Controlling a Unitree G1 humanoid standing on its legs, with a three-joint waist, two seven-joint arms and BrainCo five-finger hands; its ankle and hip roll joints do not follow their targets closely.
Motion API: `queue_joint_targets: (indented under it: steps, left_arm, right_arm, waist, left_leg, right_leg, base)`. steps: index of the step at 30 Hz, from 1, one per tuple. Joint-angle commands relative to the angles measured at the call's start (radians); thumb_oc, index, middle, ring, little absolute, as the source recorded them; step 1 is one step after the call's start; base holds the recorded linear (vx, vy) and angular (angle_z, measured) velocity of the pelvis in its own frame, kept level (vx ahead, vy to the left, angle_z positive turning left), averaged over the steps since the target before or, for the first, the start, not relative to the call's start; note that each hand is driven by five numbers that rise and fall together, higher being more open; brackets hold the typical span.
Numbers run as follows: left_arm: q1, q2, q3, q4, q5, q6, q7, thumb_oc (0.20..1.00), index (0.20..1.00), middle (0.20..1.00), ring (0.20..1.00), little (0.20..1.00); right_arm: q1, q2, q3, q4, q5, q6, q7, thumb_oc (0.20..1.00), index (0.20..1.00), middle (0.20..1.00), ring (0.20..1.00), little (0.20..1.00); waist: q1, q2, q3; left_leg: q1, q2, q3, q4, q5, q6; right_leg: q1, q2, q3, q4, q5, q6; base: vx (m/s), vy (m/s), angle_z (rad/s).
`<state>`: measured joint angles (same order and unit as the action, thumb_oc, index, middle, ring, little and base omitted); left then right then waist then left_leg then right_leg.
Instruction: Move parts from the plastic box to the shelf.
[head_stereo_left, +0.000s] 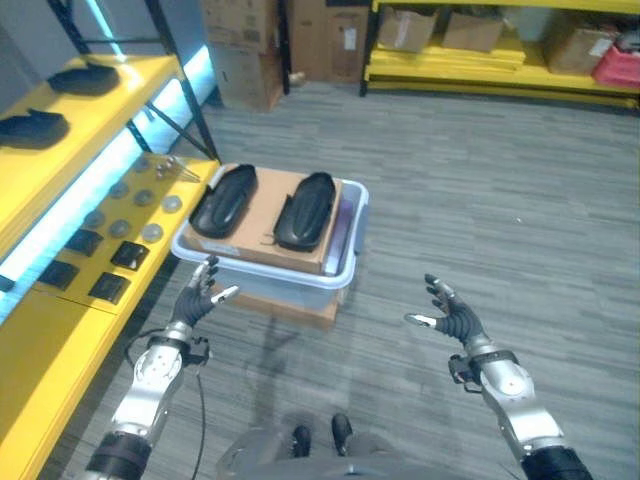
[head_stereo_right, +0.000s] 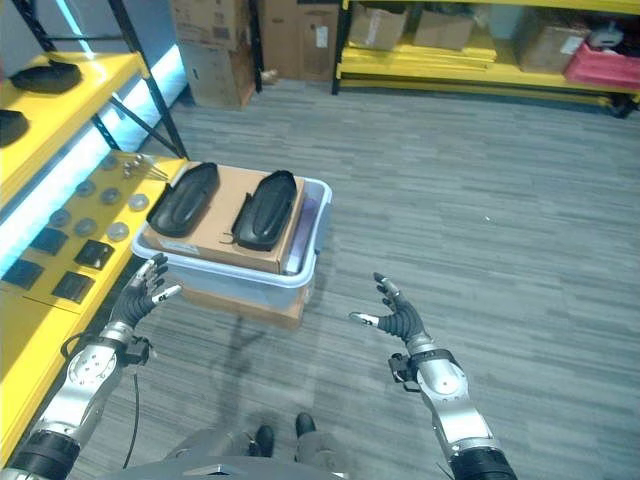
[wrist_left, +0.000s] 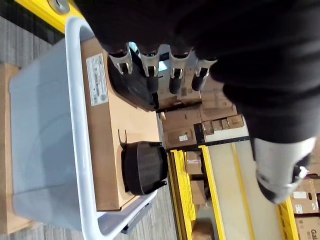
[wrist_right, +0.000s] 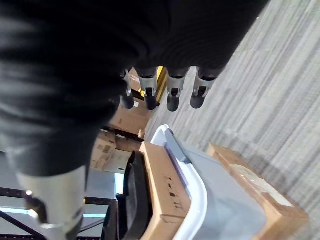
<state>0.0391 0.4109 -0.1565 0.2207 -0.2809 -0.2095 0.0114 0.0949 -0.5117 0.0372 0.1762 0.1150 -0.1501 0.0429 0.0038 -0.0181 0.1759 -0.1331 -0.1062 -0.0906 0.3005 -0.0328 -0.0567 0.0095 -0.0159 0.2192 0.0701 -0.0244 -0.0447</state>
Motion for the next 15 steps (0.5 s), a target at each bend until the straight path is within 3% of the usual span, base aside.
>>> queue_joint_targets:
  steps: [1,2,3,4,6,11,12,14,15]
  left_arm:
    - [-0.040,0.007,0.044,-0.061,0.000,-0.060,0.006,1.000,1.000,1.000,1.000,1.000]
    - [-0.040,0.013,0.041,-0.058,0.002,-0.058,0.012,1.000,1.000,1.000,1.000,1.000]
    - [-0.040,0.013,0.041,-0.058,0.002,-0.058,0.012,1.000,1.000,1.000,1.000,1.000]
    - [-0.049,0.020,0.040,-0.046,0.008,-0.058,0.026,1.000,1.000,1.000,1.000,1.000]
    - [-0.055,0.020,0.041,-0.048,0.015,-0.057,0.025,1.000,1.000,1.000,1.000,1.000]
    - [-0.058,0.046,0.041,-0.069,0.031,-0.056,0.022,1.000,1.000,1.000,1.000,1.000]
    - [-0.058,0.064,0.050,-0.076,0.023,-0.057,0.028,1.000,1.000,1.000,1.000,1.000]
    - [-0.058,0.064,0.050,-0.076,0.023,-0.057,0.028,1.000,1.000,1.000,1.000,1.000]
    - [-0.050,0.085,0.071,-0.083,0.016,-0.056,0.024,1.000,1.000,1.000,1.000,1.000]
  right_arm:
    - [0.012,-0.050,-0.059,-0.076,0.016,-0.059,-0.033,1.000,1.000,1.000,1.000,1.000]
    - [0.008,-0.052,-0.071,-0.072,0.020,-0.064,-0.051,1.000,1.000,1.000,1.000,1.000]
    - [0.008,-0.052,-0.071,-0.072,0.020,-0.064,-0.051,1.000,1.000,1.000,1.000,1.000]
    - [-0.004,-0.049,-0.082,-0.063,0.022,-0.067,-0.079,1.000,1.000,1.000,1.000,1.000]
    - [-0.005,-0.040,-0.088,-0.065,-0.022,-0.066,-0.091,1.000,1.000,1.000,1.000,1.000]
    - [-0.012,0.001,-0.113,-0.060,-0.037,-0.066,-0.126,1.000,1.000,1.000,1.000,1.000]
    - [-0.049,0.025,-0.095,-0.040,-0.014,-0.063,-0.138,1.000,1.000,1.000,1.000,1.000]
    - [-0.049,0.025,-0.095,-0.040,-0.014,-0.063,-0.138,1.000,1.000,1.000,1.000,1.000]
    - [-0.055,0.025,-0.084,-0.054,-0.048,-0.049,-0.126,1.000,1.000,1.000,1.000,1.000]
  waist:
    - [-0.035,0.007,-0.024]
    - [-0.032,0.011,-0.026]
    - [-0.032,0.011,-0.026]
    - [-0.032,0.022,-0.031]
    - [-0.030,0.045,-0.053]
    - [-0.034,0.040,-0.066]
    - [-0.024,0.027,-0.064]
    - [-0.024,0.027,-0.064]
    - [-0.006,0.016,-0.062]
  left_leg:
    - [-0.009,0.109,0.028,-0.075,-0.020,-0.019]
    - [-0.018,0.151,0.017,-0.150,0.019,-0.024]
    - [-0.018,0.151,0.017,-0.150,0.019,-0.024]
    - [-0.049,0.197,0.003,-0.257,0.068,-0.042]
    - [-0.031,0.213,-0.004,-0.328,0.101,-0.057]
    - [-0.010,0.182,0.047,-0.301,0.069,-0.037]
    - [0.011,0.169,0.091,-0.295,0.043,-0.012]
    - [0.011,0.169,0.091,-0.295,0.043,-0.012]
    - [0.036,0.167,0.132,-0.295,0.023,0.009]
  right_leg:
    - [0.117,-0.052,-0.003,-0.034,-0.082,0.111]
    - [0.115,-0.057,-0.013,-0.037,-0.093,0.114]
    - [0.115,-0.057,-0.013,-0.037,-0.093,0.114]
    - [0.127,-0.068,-0.019,-0.056,-0.116,0.125]
    - [0.153,-0.090,-0.002,-0.081,-0.123,0.146]
    - [0.121,-0.160,0.027,-0.064,-0.088,0.191]
    - [0.067,-0.184,0.063,-0.026,-0.038,0.221]
    - [0.067,-0.184,0.063,-0.026,-0.038,0.221]
    - [0.039,-0.191,0.082,-0.009,0.000,0.232]
  base:
    - [0.07,0.091,0.14]
    - [0.03,0.047,0.03]
    - [0.12,0.193,0.01]
    - [0.23,0.363,0.02]
    - [0.29,0.455,-0.08]
    - [0.11,0.267,-0.68]
    - [0.04,0.147,-0.54]
    - [0.05,0.122,-0.52]
    - [0.14,0.188,-0.75]
